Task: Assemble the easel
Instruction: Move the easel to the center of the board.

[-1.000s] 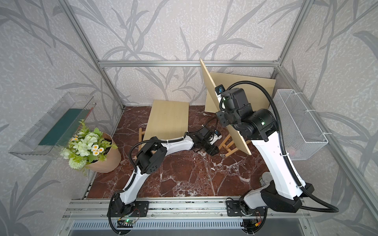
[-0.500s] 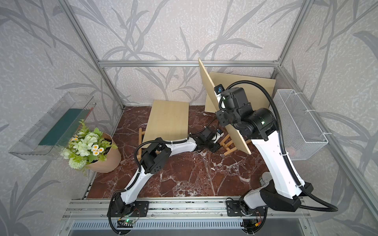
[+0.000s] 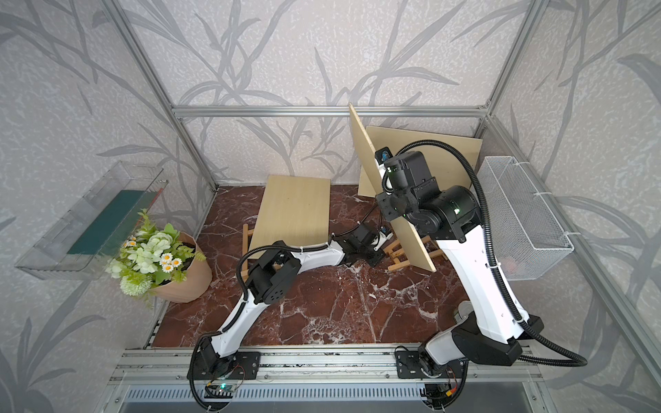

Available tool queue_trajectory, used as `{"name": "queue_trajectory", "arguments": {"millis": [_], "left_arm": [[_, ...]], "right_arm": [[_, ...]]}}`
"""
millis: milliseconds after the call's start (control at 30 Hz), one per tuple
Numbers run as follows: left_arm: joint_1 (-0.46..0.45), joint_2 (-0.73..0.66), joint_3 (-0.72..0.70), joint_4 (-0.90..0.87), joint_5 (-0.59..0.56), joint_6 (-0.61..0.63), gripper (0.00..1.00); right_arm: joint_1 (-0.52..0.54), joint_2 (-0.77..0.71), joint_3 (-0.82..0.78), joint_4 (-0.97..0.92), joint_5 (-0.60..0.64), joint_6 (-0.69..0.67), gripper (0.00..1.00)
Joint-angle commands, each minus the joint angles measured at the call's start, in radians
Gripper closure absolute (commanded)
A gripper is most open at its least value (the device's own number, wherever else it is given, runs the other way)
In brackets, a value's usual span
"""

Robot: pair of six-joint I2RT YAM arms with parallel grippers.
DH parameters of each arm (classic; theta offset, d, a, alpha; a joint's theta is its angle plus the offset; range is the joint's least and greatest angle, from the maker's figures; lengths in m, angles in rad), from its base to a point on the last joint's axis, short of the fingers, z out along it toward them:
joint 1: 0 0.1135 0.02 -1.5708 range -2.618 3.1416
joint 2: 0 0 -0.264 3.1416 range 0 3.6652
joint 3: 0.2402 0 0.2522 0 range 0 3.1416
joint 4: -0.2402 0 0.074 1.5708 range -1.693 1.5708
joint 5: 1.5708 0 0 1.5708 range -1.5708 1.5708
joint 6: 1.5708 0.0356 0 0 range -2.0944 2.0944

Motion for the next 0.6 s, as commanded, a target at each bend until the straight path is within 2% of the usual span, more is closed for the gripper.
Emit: {"name": "queue_trajectory", "arguments": {"millis": [0,200,300,433,533,567], "left_arm": [[-0.004,0.011,-0.097,-0.187,-0.017,0.033,1.00],[0.017,-0.163,-0.305,-0.215,-0.110,0.100,1.00],[0.039,-0.240,-0.402,-0.234,-0.116,0.135,1.00],[0.082,-0.303,-0.443,-0.359,-0.094,0.195,1.00],[0.115,-0.350,-0.470,-0.359,-0.109,0.200,1.00],[0.125,-0.366,-0.471,-0.360,-0.120,0.196,0.90]], "right_arm": [[0.002,-0.032,0.062,0.168,0.024,0.030,1.00],[0.000,-0.044,0.005,0.200,0.049,0.035,1.00],[0.001,-0.037,-0.013,0.223,0.053,0.030,1.00],[-0.004,-0.017,-0.021,0.243,0.045,0.020,1.00],[-0.016,0.002,-0.024,0.251,0.012,0.017,1.00],[-0.017,0.014,-0.019,0.249,0.002,0.017,1.00]]}}
